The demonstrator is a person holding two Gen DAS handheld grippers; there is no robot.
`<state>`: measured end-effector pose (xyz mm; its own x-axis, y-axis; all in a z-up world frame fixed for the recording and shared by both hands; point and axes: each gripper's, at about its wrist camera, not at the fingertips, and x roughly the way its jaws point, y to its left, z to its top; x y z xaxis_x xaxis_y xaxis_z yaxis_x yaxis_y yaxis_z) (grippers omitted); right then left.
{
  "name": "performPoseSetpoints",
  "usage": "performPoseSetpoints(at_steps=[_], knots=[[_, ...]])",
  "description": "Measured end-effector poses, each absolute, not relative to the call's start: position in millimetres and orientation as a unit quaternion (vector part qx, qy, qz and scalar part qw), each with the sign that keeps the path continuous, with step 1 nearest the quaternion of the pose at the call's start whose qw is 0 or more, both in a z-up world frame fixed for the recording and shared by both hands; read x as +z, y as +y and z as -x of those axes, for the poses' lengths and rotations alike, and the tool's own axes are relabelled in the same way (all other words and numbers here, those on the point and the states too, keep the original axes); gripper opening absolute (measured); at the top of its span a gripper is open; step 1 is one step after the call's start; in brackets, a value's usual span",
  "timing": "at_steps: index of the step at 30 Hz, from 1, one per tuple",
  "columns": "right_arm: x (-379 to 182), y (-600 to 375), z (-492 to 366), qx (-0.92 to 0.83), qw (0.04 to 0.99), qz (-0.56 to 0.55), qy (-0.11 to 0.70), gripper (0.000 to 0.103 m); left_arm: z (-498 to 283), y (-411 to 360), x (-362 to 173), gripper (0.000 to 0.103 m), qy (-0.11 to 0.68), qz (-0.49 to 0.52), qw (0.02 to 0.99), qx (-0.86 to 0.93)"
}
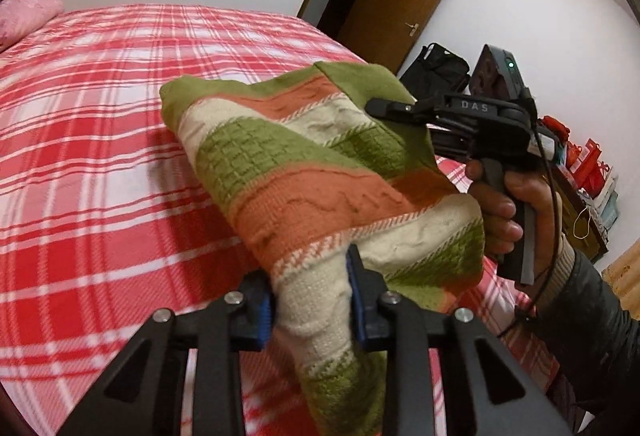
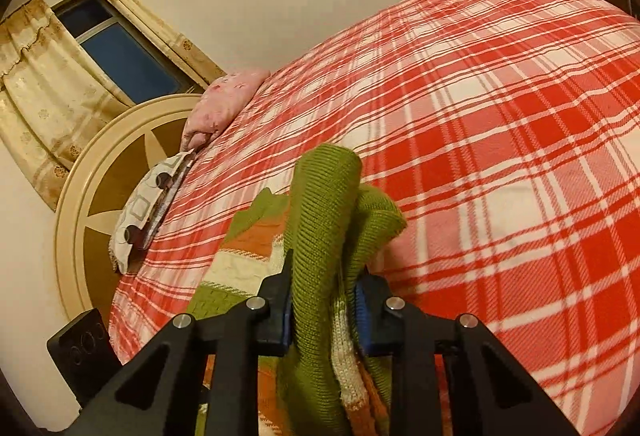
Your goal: Fold small clothes
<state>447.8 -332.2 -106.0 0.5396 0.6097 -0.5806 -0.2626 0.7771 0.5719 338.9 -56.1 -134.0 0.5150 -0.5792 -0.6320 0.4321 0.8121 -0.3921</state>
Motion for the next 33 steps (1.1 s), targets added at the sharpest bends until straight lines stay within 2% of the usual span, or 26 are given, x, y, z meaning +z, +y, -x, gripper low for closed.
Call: performPoseSetpoints(at_steps=[33], knots=[[-69,-113,-364,0.401,0.798,-0.169,0.417,0.024,-204,105,-101,0.03,0.359,0.129,0.911,-0.156]])
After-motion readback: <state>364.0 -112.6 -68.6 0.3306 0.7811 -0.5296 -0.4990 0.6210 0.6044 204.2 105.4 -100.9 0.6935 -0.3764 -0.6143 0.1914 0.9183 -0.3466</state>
